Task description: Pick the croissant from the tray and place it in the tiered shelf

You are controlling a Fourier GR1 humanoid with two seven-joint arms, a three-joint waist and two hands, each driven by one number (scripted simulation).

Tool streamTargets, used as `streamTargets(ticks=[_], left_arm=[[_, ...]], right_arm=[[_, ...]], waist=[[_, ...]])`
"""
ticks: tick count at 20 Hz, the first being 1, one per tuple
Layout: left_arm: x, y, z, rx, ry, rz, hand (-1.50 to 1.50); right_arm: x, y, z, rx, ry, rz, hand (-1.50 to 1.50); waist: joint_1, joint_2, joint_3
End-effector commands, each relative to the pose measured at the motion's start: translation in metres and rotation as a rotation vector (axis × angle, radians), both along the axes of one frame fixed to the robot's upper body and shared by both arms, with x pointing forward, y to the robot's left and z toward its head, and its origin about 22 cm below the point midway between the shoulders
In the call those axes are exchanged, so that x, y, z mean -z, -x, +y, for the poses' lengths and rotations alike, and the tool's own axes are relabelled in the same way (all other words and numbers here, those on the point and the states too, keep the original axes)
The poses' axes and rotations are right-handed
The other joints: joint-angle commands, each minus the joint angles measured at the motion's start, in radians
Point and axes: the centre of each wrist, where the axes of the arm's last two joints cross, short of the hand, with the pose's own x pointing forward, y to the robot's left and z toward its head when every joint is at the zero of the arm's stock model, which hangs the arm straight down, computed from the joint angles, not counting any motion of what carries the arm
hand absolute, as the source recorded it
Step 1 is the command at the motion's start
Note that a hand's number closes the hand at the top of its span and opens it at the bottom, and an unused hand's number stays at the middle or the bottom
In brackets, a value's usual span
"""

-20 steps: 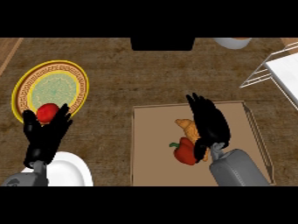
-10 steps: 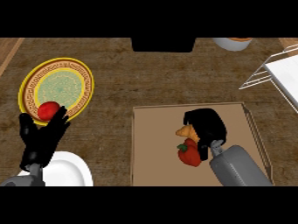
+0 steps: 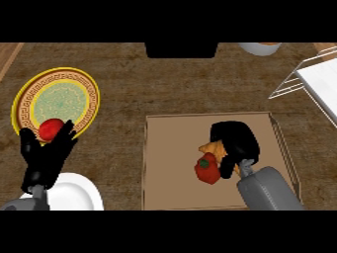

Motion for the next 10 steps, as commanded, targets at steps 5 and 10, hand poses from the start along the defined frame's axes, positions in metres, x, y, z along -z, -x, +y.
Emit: streamTargets(ticks=[5,10], left_arm=[[0.005,0.008,0.009,-0.031,-0.009,0.017,0.0],[0.005,0.003,-0.002,0.023,-0.01,0.001,0.0]], right_arm=[[-0.024,-0.032,-0.061,0.959,-0.284,-0.062,1.5],[-0.096,-0.068,-0.019,1.125,-0.288,-0.384,1.5]], waist=[[-0.015,0.014,0.014],[0.027,0.013,0.011]])
